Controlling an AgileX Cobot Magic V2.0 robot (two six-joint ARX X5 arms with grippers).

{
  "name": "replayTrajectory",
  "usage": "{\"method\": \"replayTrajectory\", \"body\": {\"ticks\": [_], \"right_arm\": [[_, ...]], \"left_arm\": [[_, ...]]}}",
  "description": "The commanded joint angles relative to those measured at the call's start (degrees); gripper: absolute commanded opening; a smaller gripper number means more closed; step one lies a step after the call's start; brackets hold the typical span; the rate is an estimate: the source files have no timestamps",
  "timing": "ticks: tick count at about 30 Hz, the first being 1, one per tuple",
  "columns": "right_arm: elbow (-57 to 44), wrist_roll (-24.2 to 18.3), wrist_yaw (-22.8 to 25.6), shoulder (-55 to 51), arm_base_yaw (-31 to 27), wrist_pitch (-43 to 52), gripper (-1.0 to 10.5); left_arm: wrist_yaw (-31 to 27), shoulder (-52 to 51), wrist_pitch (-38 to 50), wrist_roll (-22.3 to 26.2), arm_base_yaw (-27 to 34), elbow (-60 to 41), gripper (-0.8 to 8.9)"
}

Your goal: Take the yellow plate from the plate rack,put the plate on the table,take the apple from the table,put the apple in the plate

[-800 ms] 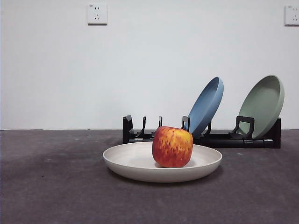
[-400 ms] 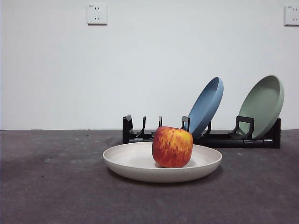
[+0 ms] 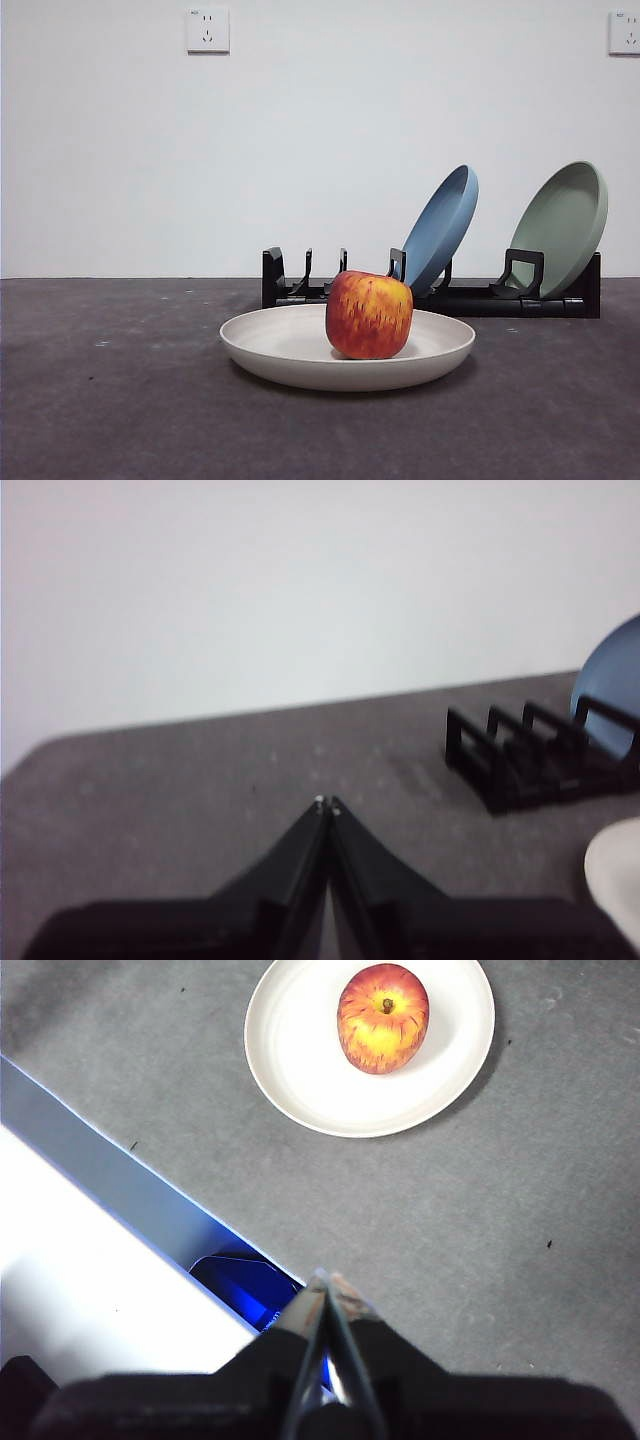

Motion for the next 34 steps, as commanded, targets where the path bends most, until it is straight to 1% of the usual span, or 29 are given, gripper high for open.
{"method": "replayTrajectory", "body": {"ticks": [1, 10, 14, 18, 23, 34], "right_arm": [[0.1, 0.5, 0.1, -0.1, 0.1, 0.2, 0.0], [0.1, 0.5, 0.1, -0.1, 0.1, 0.2, 0.0], [0.1, 0.5, 0.1, -0.1, 0.1, 0.2, 0.0], [0.1, 0.5, 0.1, -0.1, 0.1, 0.2, 0.0], [0.1, 0.5, 0.1, -0.1, 0.1, 0.2, 0.0], [0.1, 0.5, 0.1, -0.1, 0.1, 0.2, 0.0]], "left_arm": [[0.3, -1.7, 0.2, -1.6, 0.7, -3.2, -0.04], [0.3, -4.9, -2.1, -2.9, 1.2, -8.7, -0.04], [0.3, -7.2, -5.8, -4.0, 1.2, -9.6, -0.04], [0.4, -7.1, -8.3, -4.5, 1.2, -9.6, -0.04], [0.5, -7.1, -8.1, -5.9, 1.2, -9.6, -0.04], [0.3, -7.1, -8.1, -5.9, 1.2, -9.6, -0.04]]}}
